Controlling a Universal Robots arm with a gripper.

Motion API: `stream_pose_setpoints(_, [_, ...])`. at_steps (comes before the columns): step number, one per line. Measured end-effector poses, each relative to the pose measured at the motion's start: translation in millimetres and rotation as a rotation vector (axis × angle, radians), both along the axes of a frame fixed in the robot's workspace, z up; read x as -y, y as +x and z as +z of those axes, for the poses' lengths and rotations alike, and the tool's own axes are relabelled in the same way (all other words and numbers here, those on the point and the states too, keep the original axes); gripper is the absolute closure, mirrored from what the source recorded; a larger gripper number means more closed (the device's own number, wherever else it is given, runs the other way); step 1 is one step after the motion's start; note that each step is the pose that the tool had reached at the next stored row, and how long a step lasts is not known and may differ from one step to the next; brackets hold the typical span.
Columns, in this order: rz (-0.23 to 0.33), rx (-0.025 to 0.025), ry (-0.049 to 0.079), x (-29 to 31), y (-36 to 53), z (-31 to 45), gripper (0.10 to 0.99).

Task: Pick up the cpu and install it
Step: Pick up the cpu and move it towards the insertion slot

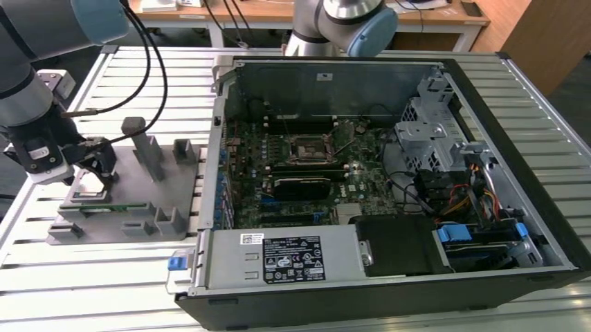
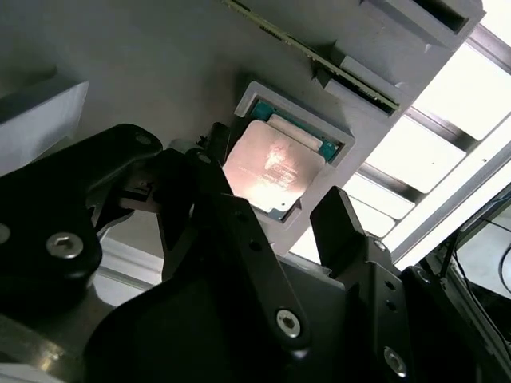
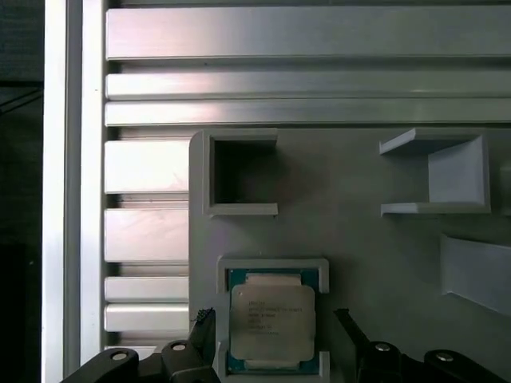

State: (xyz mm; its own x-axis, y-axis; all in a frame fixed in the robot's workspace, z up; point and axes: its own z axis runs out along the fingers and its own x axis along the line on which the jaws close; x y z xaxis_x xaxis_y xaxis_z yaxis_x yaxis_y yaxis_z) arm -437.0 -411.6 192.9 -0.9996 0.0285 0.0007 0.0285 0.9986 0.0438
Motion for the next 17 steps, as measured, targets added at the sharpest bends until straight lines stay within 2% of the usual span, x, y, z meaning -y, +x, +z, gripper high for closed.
stream_pose_setpoints(7, [0.0,-0.0001,0.0,-0.3,0.0,-5.4,0.404])
stream_pose_setpoints(17, [0.0,-0.0002,0.0,-2.0,-0.1,-8.1,0.416])
